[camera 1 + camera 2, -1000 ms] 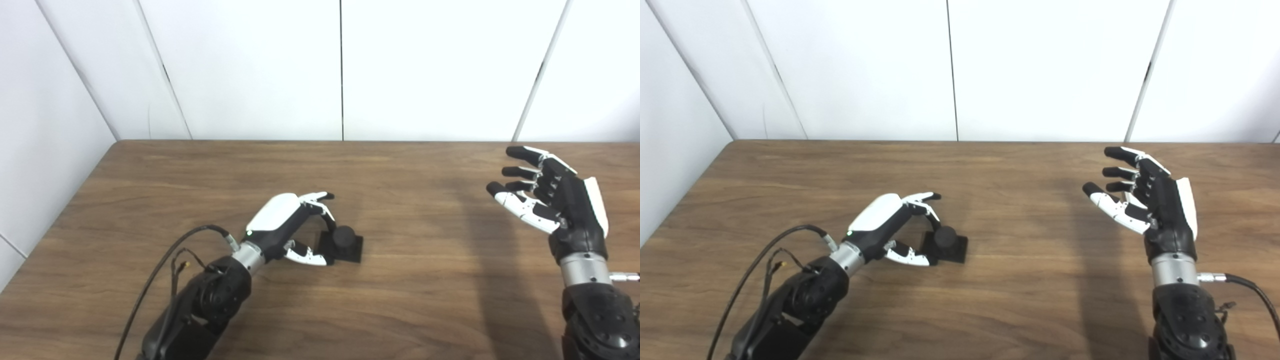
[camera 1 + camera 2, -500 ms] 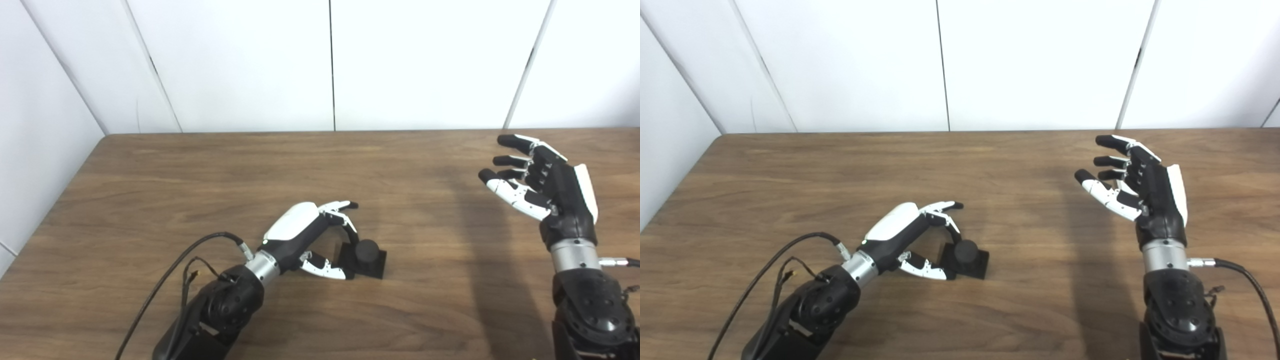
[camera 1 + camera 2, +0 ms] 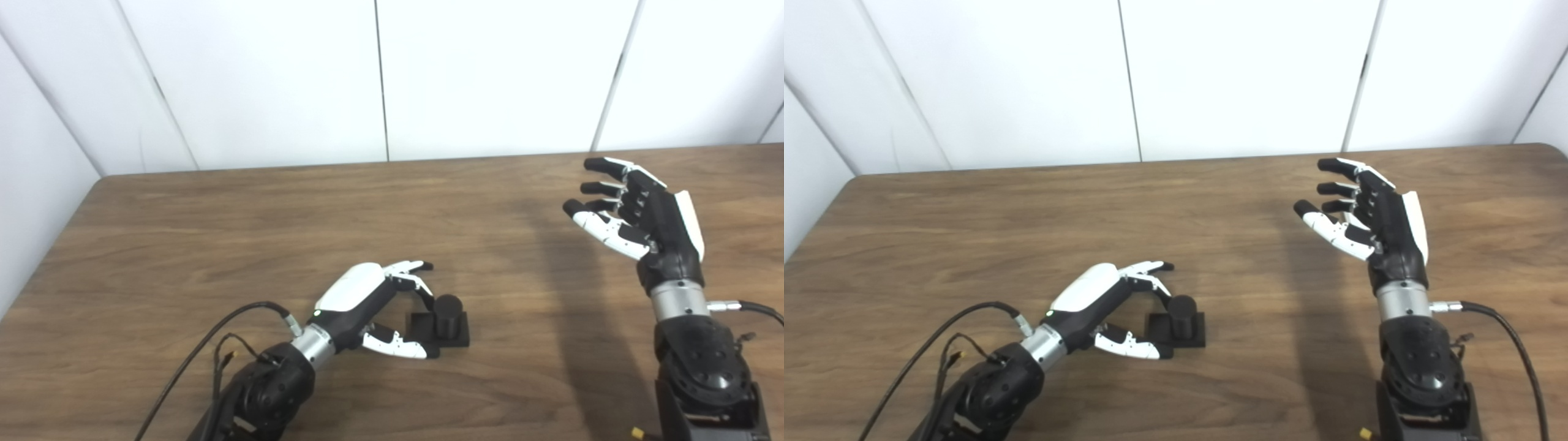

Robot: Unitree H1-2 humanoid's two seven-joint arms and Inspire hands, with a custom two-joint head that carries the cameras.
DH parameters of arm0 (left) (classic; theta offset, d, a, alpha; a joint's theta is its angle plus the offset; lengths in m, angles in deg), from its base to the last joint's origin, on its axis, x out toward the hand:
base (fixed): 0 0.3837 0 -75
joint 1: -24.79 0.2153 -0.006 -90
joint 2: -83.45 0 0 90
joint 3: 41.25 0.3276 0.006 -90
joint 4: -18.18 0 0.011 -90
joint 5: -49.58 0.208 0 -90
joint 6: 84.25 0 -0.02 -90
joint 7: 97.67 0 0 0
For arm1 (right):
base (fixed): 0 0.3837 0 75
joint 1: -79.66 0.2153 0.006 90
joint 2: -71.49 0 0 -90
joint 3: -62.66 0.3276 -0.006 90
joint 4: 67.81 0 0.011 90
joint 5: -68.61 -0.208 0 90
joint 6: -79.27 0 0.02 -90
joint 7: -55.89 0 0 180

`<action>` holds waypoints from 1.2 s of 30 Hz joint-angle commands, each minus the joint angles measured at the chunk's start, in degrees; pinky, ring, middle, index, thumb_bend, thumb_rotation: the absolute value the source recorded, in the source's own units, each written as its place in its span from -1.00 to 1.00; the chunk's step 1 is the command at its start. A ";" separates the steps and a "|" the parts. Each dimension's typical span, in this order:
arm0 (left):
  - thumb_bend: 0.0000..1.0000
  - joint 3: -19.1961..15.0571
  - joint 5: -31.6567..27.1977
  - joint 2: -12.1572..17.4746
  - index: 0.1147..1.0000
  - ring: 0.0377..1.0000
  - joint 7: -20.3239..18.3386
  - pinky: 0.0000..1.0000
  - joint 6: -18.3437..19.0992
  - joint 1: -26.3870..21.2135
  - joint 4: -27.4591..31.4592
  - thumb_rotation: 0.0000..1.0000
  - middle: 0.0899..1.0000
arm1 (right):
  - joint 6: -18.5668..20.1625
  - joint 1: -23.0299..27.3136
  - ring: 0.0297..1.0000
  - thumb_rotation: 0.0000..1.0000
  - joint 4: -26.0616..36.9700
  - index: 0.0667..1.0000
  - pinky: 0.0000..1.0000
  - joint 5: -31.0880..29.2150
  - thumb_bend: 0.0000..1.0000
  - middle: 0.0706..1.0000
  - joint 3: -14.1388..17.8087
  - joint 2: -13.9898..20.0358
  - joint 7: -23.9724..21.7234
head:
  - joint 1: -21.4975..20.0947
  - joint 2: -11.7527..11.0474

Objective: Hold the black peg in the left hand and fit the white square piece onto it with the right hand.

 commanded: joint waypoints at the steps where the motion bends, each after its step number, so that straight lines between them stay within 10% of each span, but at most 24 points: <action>1: 0.66 -0.54 -0.14 0.47 0.07 0.86 -0.21 0.74 -1.11 -0.47 0.64 -0.16 0.84 | -0.36 2.35 0.39 -0.69 2.84 0.34 0.15 -0.31 0.14 0.57 0.87 0.91 -0.02 | -1.22 -0.14; 36: 0.69 -2.21 5.64 -0.13 0.06 0.87 2.50 0.83 -3.43 0.12 -1.88 -0.45 0.83 | 3.95 11.01 0.34 -0.68 5.49 0.33 0.12 1.03 0.10 0.51 5.17 10.03 -1.34 | -4.74 -0.24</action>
